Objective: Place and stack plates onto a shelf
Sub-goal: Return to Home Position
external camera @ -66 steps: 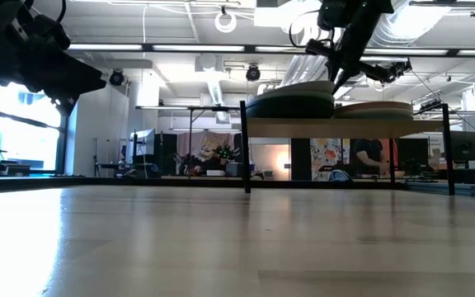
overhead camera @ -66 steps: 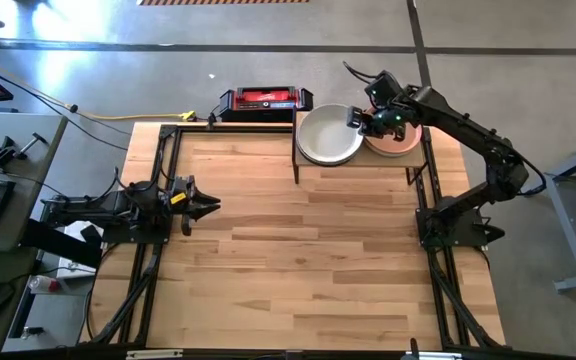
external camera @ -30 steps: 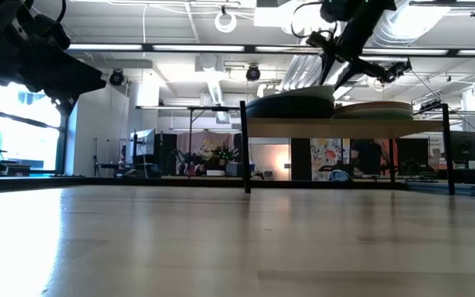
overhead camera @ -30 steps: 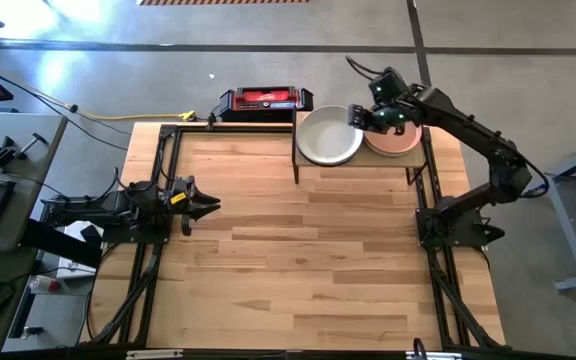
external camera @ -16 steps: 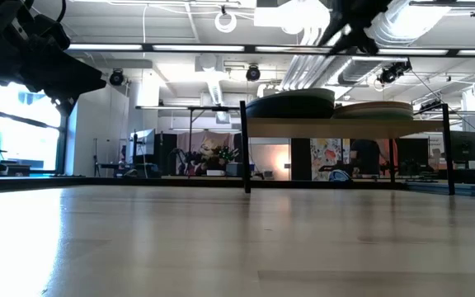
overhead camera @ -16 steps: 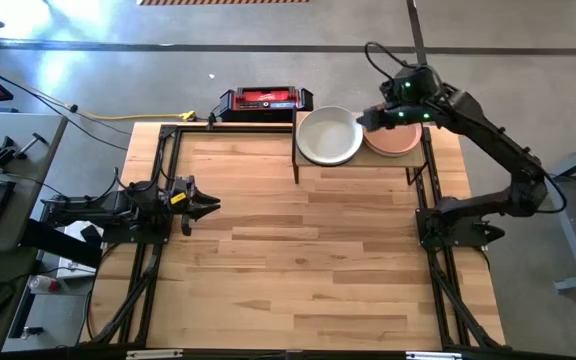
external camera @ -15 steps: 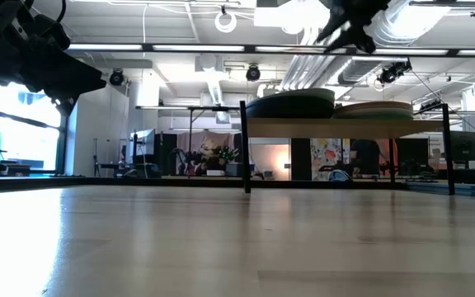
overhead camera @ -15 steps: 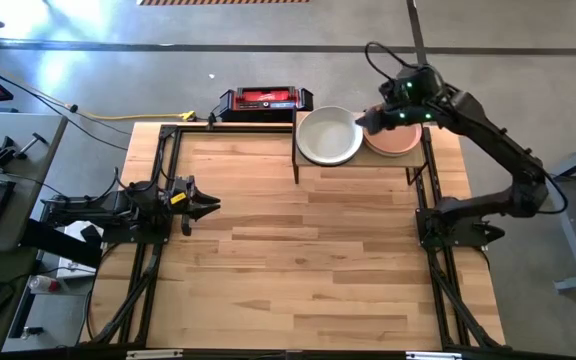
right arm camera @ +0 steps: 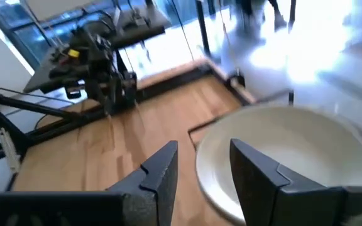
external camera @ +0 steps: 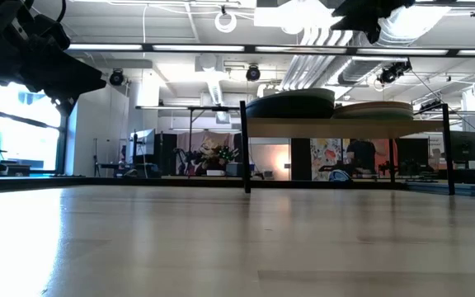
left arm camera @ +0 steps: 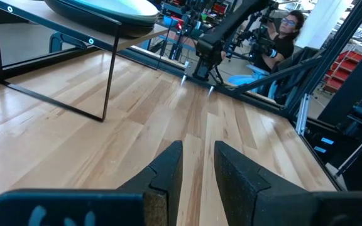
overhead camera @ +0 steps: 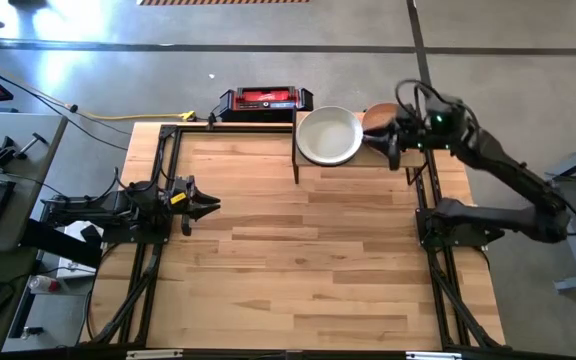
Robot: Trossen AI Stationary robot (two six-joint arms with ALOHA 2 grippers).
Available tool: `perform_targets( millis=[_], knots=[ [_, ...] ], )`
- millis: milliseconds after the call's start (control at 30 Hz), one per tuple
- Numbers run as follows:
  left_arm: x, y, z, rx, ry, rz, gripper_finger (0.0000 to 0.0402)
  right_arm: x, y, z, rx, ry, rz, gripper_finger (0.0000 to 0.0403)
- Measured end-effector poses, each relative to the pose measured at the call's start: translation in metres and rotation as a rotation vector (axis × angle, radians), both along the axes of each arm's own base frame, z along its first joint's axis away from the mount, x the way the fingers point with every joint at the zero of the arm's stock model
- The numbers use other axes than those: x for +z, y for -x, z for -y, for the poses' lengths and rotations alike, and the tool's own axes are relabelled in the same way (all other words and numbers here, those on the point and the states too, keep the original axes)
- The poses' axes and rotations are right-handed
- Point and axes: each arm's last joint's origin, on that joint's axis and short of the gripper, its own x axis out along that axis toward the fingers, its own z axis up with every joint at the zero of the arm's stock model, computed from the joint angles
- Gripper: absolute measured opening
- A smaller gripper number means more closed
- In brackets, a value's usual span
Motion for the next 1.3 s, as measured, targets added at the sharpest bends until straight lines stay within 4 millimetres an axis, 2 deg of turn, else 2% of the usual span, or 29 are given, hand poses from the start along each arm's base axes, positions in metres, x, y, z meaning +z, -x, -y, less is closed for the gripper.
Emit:
perform_targets(
  millis=[133, 433, 600, 767, 967, 1300],
  knots=[
    [0.0, 0.0, 0.0, 0.0, 0.0, 0.0, 0.0078, -0.023, 0.008, -0.011, 0.032, 0.091, 0.077, 0.0126],
    [0.0, 0.0, 0.0, 0.0, 0.0, 0.001, 0.0078, -0.078, 0.03, -0.032, 0.007, 0.089, 0.187, 0.0126],
    [0.0, 0.0, 0.0, 0.0, 0.0, 0.0, 0.0078, -0.096, 0.043, -0.04, -0.005, 0.258, 0.235, 0.0126],
    [0.0, 0.0, 0.0, 0.0, 0.0, 0.0, 0.0078, -0.1, 0.053, -0.046, -0.026, 0.317, 0.254, 0.0126],
    [0.0, 0.0, 0.0, 0.0, 0.0, 0.0, 0.0078, -0.104, 0.06, -0.051, 0.001, 0.477, 0.169, 0.0126],
    [0.0, 0.0, 0.0, 0.0, 0.0, 0.0, 0.0078, -0.116, 0.061, -0.059, -0.005, 0.417, 0.07, 0.0134]
  ],
)
